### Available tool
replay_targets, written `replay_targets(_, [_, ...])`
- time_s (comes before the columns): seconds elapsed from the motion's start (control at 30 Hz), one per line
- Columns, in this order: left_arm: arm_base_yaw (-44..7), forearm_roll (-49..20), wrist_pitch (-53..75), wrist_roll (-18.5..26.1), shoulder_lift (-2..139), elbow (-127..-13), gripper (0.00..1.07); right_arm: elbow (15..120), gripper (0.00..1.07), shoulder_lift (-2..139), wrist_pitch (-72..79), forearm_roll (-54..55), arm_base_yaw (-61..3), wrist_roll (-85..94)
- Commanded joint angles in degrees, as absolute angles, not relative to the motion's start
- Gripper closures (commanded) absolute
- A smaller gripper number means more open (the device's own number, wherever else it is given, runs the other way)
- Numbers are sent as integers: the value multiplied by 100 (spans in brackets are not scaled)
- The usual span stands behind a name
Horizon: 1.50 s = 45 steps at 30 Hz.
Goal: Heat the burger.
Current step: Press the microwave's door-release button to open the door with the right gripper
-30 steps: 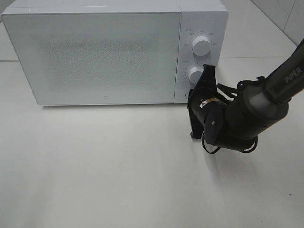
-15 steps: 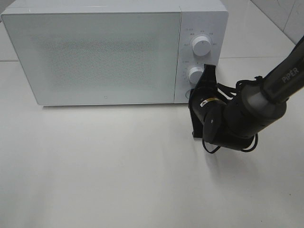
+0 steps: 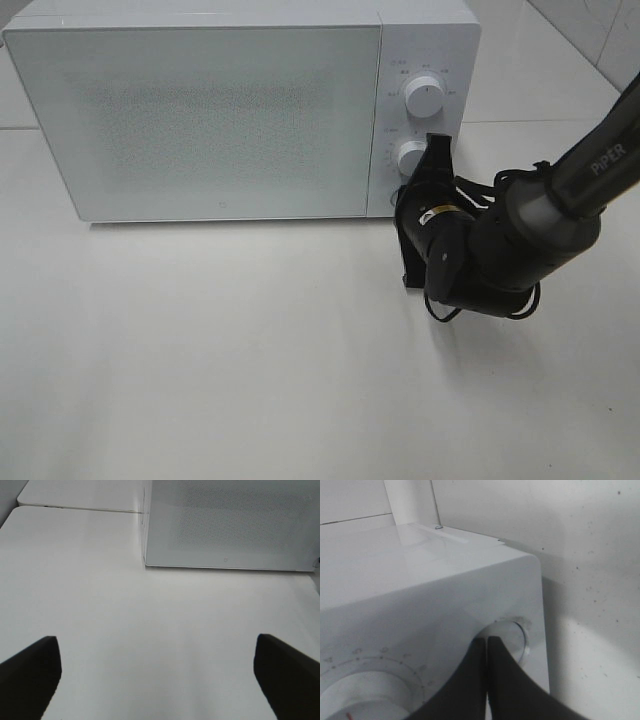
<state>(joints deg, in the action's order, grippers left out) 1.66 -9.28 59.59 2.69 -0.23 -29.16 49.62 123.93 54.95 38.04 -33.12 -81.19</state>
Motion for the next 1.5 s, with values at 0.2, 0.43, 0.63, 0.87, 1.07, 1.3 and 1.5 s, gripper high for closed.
replay_targets(0.2, [178, -951, 5890, 264, -138, -2888, 7, 5323, 107, 12353, 6096, 3873, -3254, -7827])
replay_targets(0.43, [178, -951, 5890, 264, -138, -2888, 7, 5518, 107, 12353, 6308, 4011, -3191, -7689])
replay_targets(0.63, [178, -951, 5890, 264, -138, -2888, 7, 5804, 107, 12387, 6492, 3936, -3065, -7317])
replay_targets(0.87, [178, -951, 5890, 264, -138, -2888, 7, 6010, 107, 12496, 6423, 3976, -2985, -7145])
replay_targets(1.07, [178, -951, 5890, 264, -138, -2888, 7, 6205, 107, 12634, 6280, 3971, -2985, -7151])
replay_targets(1.3, [178, -957, 5890, 264, -138, -2888, 7, 6205, 107, 12634, 6182, 3965, -2985, -7151])
replay_targets(1.5, [178, -957, 5890, 264, -138, -2888, 7, 6199, 107, 12622, 5942, 3965, -2991, -7162])
